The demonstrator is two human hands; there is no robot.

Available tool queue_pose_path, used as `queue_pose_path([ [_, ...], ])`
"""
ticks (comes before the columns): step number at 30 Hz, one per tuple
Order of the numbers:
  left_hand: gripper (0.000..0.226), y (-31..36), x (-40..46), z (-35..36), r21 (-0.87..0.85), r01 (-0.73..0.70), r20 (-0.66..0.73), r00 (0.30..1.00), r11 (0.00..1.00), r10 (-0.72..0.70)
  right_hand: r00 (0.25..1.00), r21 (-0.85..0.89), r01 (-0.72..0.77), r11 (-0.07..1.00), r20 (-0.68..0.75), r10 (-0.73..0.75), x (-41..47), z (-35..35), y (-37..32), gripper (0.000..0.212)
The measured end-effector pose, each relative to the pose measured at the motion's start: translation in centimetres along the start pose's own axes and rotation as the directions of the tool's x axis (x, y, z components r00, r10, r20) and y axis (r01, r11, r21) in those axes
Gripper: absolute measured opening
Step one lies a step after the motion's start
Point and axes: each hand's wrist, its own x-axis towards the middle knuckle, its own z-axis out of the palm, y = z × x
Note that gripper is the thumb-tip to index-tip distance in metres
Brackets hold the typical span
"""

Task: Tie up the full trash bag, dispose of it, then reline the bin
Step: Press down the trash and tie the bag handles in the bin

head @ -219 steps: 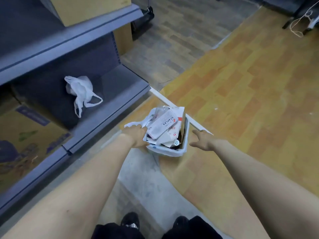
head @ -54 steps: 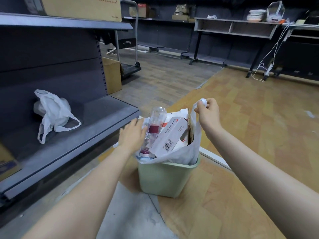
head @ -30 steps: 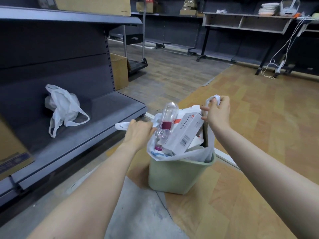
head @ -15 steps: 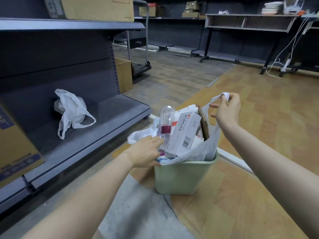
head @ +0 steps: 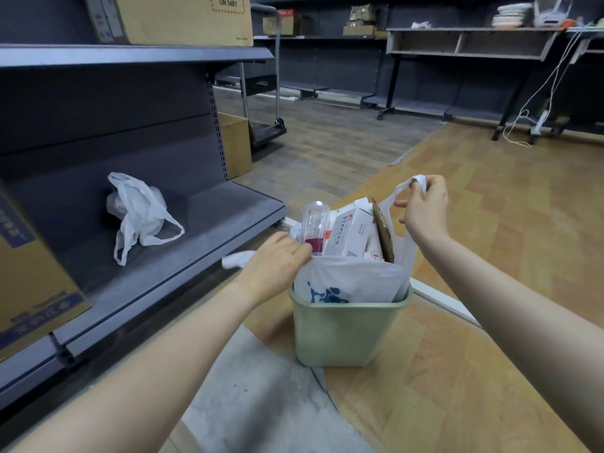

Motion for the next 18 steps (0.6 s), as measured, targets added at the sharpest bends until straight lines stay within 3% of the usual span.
queue_pose_path([
  [4, 0.027, -0.1, 0.4, -0.1, 0.004, 0.075, -0.04, 0.996, 0.997, -0.075, 1.0, -0.004, -0.018, 1.0, 0.004, 0.018, -0.2, -0.1, -0.1, 0.011],
  [6, 0.042, -0.7, 0.5, -0.2, -0.036, 0.223, 0.092, 0.971, 0.974, -0.218, 1.0, -0.012, -0.02, 1.0, 0.005, 0.02, -0.2, -0.3, -0.1, 0.011],
  [8, 0.052, -1.4, 0.7, -0.3, -0.01, 0.415, 0.272, 0.876, 0.91, -0.397, 1.0, -0.061, -0.007, 0.998, 0.006, 0.008, -0.2, -0.5, -0.3, 0.02],
  [10, 0.046, -2.2, 0.8, 0.3, 0.05, 0.554, 0.365, 0.764, 0.831, -0.531, 1.0, -0.121, -0.004, 0.993, 0.019, 0.007, -0.3, -0.5, -0.3, 0.029],
  [14, 0.047, -2.9, 1.3, 2.6, 0.174, 0.66, 0.558, 0.545, 0.73, -0.626, 0.99, -0.276, 0.03, 0.961, 0.14, 0.009, -0.2, -0.2, 0.5, 0.041],
  [18, 0.041, -2.6, 1.7, 4.9, 0.163, 0.674, 0.635, 0.488, 0.721, -0.599, 0.962, -0.467, 0.168, 0.868, 0.269, -0.041, 0.4, 0.4, 2.0, 0.045],
])
